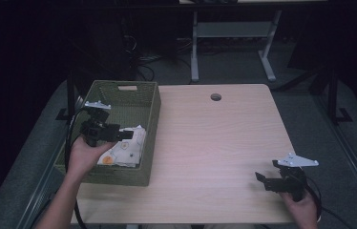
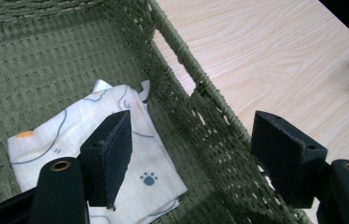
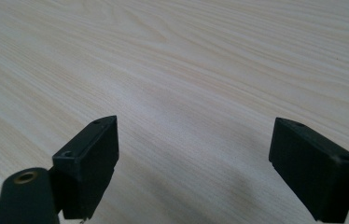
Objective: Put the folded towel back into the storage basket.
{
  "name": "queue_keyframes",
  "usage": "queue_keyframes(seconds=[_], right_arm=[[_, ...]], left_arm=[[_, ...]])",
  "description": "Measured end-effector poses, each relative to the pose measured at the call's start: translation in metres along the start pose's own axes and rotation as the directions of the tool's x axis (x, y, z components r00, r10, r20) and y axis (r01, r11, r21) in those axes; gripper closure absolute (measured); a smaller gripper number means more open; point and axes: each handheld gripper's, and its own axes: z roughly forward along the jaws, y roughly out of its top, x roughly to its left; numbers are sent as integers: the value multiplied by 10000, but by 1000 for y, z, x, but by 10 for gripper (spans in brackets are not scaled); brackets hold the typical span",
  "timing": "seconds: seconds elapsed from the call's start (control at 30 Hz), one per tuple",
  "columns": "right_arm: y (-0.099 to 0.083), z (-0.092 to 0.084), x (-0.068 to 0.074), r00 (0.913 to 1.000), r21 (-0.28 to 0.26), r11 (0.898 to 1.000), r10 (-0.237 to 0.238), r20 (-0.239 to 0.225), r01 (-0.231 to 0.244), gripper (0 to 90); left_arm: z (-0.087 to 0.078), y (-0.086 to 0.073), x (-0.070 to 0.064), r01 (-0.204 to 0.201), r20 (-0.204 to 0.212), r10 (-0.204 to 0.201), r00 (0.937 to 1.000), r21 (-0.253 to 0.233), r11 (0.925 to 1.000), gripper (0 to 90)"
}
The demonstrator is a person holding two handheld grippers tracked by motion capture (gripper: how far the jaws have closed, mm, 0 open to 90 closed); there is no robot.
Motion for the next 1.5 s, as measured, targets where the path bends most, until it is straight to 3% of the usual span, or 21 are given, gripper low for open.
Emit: queue_keyframes(seconds=[0.77, 1.07, 1.5], right_arm=[[-1, -2, 2, 10000, -33, 10000, -30, 55, 30, 151], [-1, -1, 3, 9999, 12, 10000, -96, 73, 96, 151], [-1, -2, 1, 10000, -26, 10000, -47, 24, 47, 149]], left_arm=[[5, 11, -29, -558, 285, 563, 9980, -202, 9982, 289], [7, 15, -47, -1014, 512, 1021, 9935, -161, 9947, 289], [31, 17, -76, -1574, 1024, 1567, 9823, -20, 9875, 289]])
